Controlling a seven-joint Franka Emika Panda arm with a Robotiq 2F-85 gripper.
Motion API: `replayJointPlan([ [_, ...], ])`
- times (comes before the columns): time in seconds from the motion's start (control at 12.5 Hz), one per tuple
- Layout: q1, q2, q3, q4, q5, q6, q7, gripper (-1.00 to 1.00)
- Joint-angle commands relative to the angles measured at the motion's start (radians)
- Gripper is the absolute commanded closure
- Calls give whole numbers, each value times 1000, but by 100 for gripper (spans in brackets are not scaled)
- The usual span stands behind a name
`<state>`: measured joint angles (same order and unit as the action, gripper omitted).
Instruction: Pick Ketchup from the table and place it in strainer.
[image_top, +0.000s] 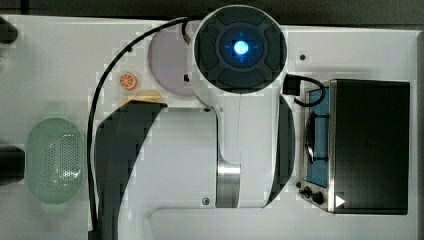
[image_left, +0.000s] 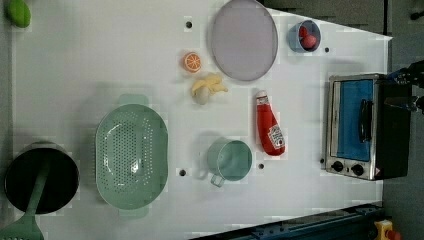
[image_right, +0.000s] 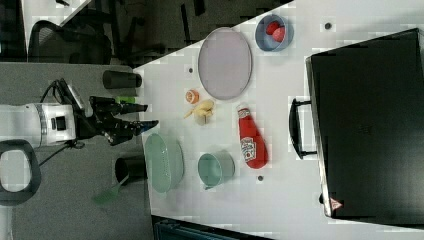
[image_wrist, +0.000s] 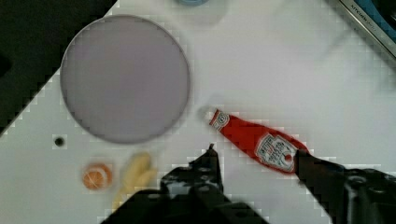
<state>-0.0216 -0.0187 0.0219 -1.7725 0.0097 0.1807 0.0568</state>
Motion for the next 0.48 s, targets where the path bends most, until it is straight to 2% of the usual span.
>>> replayJointPlan([
  [0.08,-95,-168,22,-13,17,-183,-63,-58],
  [0.24,-93,-161,24,-24,17,-178,-76,-100],
  [0.48,-91,-123,33,-71,17,-163,-157,-100],
])
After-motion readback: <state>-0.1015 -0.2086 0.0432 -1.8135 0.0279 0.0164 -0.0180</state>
